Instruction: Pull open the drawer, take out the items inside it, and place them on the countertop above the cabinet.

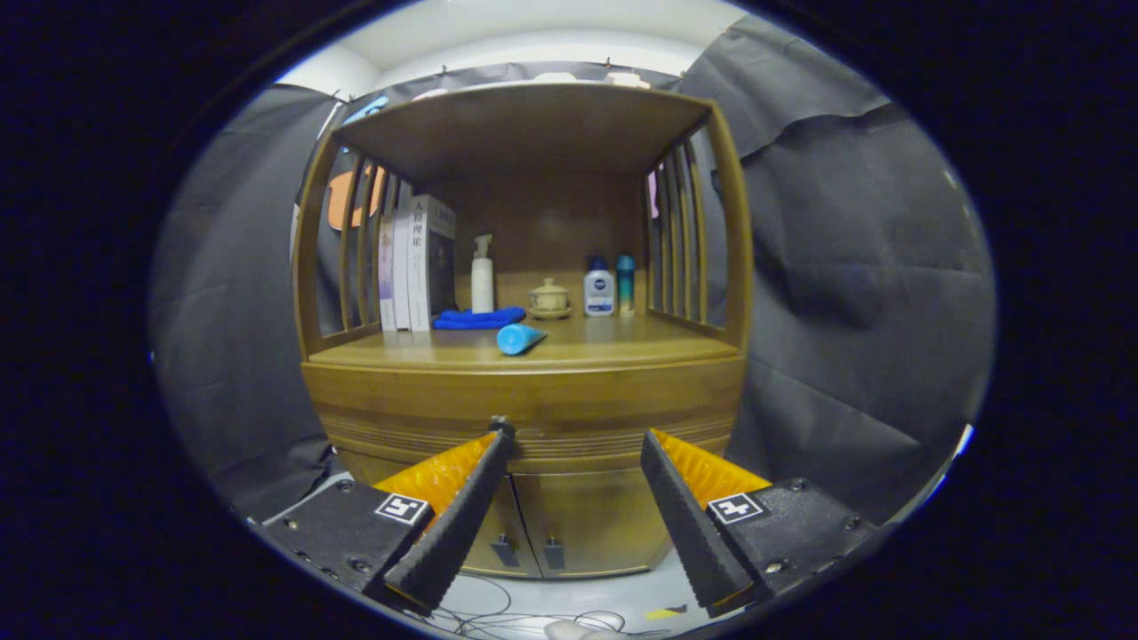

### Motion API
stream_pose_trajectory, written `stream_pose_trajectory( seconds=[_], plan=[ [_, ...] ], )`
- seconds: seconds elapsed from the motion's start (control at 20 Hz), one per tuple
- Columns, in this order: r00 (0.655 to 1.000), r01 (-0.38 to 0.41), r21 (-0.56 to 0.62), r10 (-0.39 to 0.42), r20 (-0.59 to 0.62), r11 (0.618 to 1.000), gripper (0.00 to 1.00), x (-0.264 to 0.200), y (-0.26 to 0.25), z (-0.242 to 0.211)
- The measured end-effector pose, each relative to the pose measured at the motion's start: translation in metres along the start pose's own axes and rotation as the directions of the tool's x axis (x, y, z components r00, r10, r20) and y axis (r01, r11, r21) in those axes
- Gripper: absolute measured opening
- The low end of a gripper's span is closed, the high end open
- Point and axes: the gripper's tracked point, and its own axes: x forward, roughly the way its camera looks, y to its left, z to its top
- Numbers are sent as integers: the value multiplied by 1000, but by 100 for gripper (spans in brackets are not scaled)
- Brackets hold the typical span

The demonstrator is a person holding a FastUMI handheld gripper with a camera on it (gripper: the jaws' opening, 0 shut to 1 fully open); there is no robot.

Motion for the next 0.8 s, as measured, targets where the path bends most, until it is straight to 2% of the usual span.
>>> stream_pose_trajectory(
  seconds=[0.4, 0.8],
  plan=[
    [995, 3, -5, -2, 101, 1000, 99, -85, -21, 53],
    [994, 9, -28, -6, 112, 1000, 99, -105, -26, 60]
  ],
)
